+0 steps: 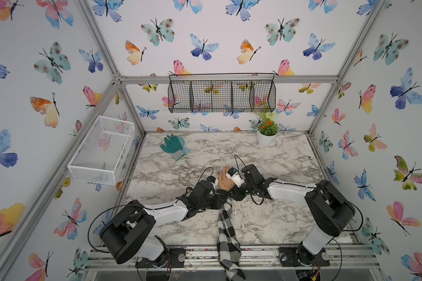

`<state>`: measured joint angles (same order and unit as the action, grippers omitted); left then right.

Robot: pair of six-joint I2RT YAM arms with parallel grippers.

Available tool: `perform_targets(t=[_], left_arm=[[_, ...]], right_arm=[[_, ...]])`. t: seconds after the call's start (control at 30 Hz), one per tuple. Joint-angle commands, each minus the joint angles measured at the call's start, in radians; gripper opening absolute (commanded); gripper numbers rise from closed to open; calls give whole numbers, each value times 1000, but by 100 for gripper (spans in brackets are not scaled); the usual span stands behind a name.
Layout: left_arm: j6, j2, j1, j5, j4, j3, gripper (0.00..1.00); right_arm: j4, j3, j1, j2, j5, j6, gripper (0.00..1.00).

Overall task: Take off the watch
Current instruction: Untie the watch from the hand.

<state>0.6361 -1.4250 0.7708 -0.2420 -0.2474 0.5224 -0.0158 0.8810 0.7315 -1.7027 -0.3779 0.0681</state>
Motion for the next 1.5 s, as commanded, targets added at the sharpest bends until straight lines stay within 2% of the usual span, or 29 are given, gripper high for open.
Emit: perform_targets(t=[0.0,0.17,0.3,0.37,0.63,0.67,0.7,0.77,0.83,1.07,1.3,1.47], left_arm=[[-23,-52,-8,45,145,-48,32],[-21,-59,-14,39,139,-47,32],[-21,-60,-14,36,138,-47,32],[-21,-60,-13,36,138,-46,32],[-18,-57,-14,36,138,-45,32],[-20,-58,-13,34,138,-45,32],[-21,-60,-14,35,137,-44,32],[-23,-63,-14,41,139,-47,32],[-25,-67,-15,39,138,-49,31],[-28,-65,-19,42,139,-54,31],[-26,-62,-46,34,132,-72,31],[-29,-56,-57,27,131,-75,31]], right_arm=[[30,7,21,-33,-93,-21,43],[41,-23,22,-10,-119,-21,32],[47,-40,22,10,-120,-17,13],[57,-45,22,18,-117,-17,6],[70,-96,22,93,-41,-4,2],[64,-109,22,108,-30,-1,3],[58,-119,22,119,-19,5,12],[43,-139,22,136,-6,23,36],[11,-157,22,149,20,53,45],[-116,-200,30,188,94,154,47],[-126,-158,46,140,84,160,47],[-144,-114,46,125,34,237,47]])
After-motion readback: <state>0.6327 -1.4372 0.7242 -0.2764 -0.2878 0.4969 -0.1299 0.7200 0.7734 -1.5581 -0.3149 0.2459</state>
